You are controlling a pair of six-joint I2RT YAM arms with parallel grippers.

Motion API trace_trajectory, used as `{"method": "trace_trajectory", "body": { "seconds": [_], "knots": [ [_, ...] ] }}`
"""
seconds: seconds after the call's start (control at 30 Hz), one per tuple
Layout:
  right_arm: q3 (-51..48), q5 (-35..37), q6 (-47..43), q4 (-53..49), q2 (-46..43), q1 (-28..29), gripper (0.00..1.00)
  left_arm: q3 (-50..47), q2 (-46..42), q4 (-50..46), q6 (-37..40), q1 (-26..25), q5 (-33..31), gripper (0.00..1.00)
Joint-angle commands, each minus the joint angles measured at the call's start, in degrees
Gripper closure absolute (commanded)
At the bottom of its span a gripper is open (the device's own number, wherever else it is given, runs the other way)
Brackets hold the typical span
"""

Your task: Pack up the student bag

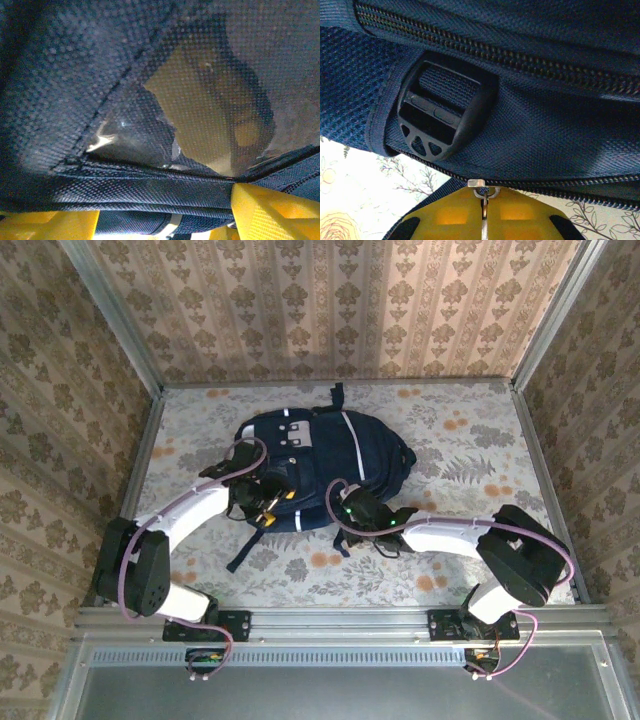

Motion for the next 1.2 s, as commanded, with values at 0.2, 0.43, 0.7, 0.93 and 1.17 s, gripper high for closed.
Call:
{"method": "trace_trajectory", "body": {
  "seconds": [0.2, 0.43, 0.7, 0.93, 1.17],
  "knots": [
    [1.37, -1.53, -2.52, -2.27, 2.63, -1.00, 0.82, 0.13, 1.07, 1.57, -0.54, 0.19, -2.36, 0.30],
    [0.87, -1.48, -2.34, -3.88, 2.51, -0.99, 0.80, 0.04, 1.05, 1.94, -0.37, 0.63, -1.92, 0.31],
    [0.67, -1.84, -2.29, -4.84, 2.36, -1.02, 0.98, -0.05, 0.79, 1.77, -0.32, 0.64, -2.16, 0.31],
    [-3.87, -0.69, -1.73, -3.29, -3.45, -4.15, 1.00, 0.37, 0.73, -1.21, 0.24, 0.97, -5.58, 0.32],
    [-6.20, -0.31, -2.74, -3.78, -7.54, -7.97, 1.00, 1.44, 3.18, -2.89, 2.60, 3.07, -7.18, 0.33]
  ]
}}
